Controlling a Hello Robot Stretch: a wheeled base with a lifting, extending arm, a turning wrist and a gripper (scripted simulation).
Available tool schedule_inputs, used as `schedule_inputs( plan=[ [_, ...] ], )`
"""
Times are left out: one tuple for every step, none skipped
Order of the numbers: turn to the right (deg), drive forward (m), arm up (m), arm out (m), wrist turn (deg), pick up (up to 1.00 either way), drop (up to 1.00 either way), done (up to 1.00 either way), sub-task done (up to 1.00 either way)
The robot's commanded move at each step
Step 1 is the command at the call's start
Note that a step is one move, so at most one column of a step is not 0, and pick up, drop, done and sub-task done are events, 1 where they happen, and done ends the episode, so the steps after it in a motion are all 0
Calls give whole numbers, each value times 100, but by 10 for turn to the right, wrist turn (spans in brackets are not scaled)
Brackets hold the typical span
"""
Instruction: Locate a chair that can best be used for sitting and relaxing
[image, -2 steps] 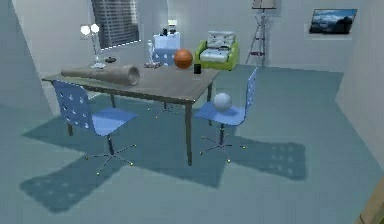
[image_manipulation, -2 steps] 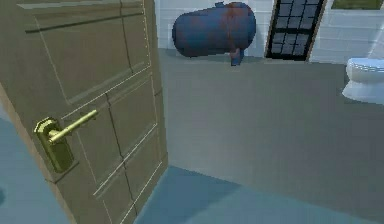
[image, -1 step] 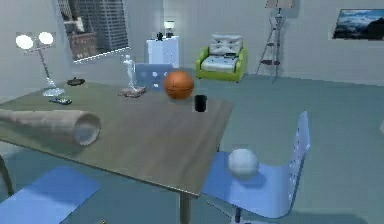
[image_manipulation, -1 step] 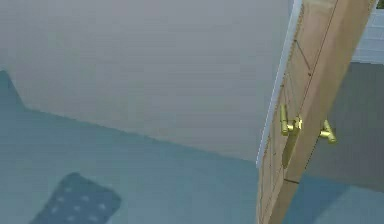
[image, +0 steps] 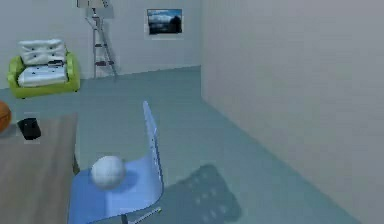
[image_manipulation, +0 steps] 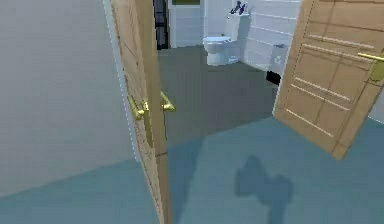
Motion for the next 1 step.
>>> schedule_inputs(
  plan=[
    [450, 0, 0, 0, 0, 0, 0, 0, 0]
  ],
)
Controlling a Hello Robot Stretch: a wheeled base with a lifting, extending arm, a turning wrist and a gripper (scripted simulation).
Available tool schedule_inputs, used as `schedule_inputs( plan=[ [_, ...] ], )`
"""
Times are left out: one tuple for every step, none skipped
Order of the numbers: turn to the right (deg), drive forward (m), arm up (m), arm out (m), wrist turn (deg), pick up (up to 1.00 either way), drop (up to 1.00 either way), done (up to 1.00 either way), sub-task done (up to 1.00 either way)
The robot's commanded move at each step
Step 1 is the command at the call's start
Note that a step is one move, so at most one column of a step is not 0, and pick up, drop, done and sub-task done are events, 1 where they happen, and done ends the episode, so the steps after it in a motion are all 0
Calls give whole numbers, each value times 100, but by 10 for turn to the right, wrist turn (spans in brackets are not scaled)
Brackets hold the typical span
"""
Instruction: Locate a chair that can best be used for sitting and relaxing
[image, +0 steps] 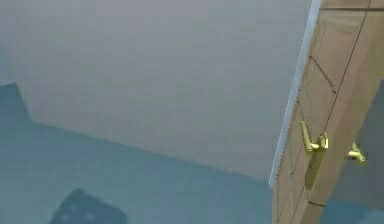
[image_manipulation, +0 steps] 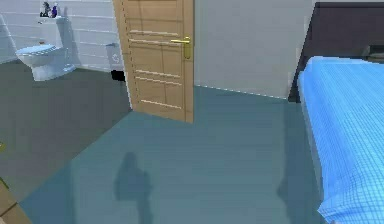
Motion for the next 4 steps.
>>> schedule_inputs(
  plan=[
    [0, 35, 0, 0, 0, 0, 0, 0, 0],
    [-450, 0, 0, 0, 0, 0, 0, 0, 0],
    [-450, 0, 0, 0, 0, 0, 0, 0, 0],
    [0, 0, 0, 0, 0, 0, 0, 100, 0]
  ],
)
